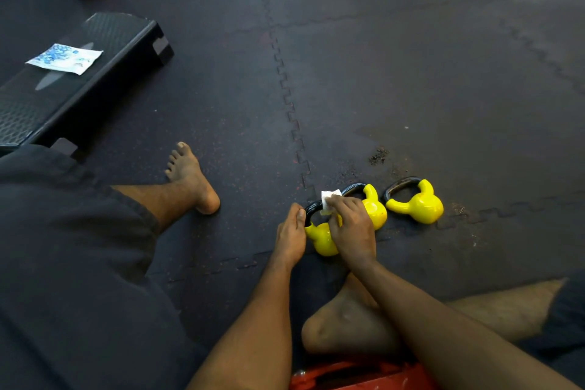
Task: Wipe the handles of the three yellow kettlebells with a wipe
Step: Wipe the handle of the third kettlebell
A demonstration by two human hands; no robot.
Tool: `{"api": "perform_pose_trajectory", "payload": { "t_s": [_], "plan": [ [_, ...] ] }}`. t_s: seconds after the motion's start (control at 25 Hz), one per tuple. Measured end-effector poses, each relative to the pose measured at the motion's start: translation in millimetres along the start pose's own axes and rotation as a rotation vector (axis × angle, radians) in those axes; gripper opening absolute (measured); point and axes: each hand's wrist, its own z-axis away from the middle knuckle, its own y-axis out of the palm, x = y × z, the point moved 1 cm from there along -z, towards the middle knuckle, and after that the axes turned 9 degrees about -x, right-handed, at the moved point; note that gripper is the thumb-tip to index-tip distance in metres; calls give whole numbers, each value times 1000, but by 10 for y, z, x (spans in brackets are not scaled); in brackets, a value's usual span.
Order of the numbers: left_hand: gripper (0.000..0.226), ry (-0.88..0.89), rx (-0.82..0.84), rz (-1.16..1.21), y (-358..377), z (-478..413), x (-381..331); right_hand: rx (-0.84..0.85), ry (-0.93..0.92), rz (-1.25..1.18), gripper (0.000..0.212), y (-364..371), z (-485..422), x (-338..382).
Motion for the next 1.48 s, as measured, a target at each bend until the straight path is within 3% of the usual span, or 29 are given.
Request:
{"api": "perform_pose_trajectory", "payload": {
  "t_s": [0.16,0.32,0.56,0.72,1.0,1.08,1.16,1.28,1.48],
  "plan": [
    [27,-21,-29,-19,-53,-32,71,28,74,-21,33,62,-21,-35],
    [27,-55,-19,3,-68,-83,131,97,11,35,26,209,-237,-27],
    [27,-135,-77,-19,2,-332,435,98,127,-94,14,326,-335,-119],
    [29,-177,-95,-142,-8,-456,594,48,239,-202,15,358,-339,-125],
    [36,-173,-91,-381,-25,-548,452,146,408,-317,11,200,-383,-18],
    [27,-203,-172,-275,-75,-474,252,143,427,-338,16,85,-416,58],
    [19,-121,-235,-147,-177,-402,-59,130,433,-369,23,-73,-449,184],
    [17,64,-137,-5,-338,-332,-613,105,458,-495,26,-341,-507,406],
    [33,163,12,160,-541,-92,-1307,50,478,-630,32,-849,-706,635]
  ]
}}
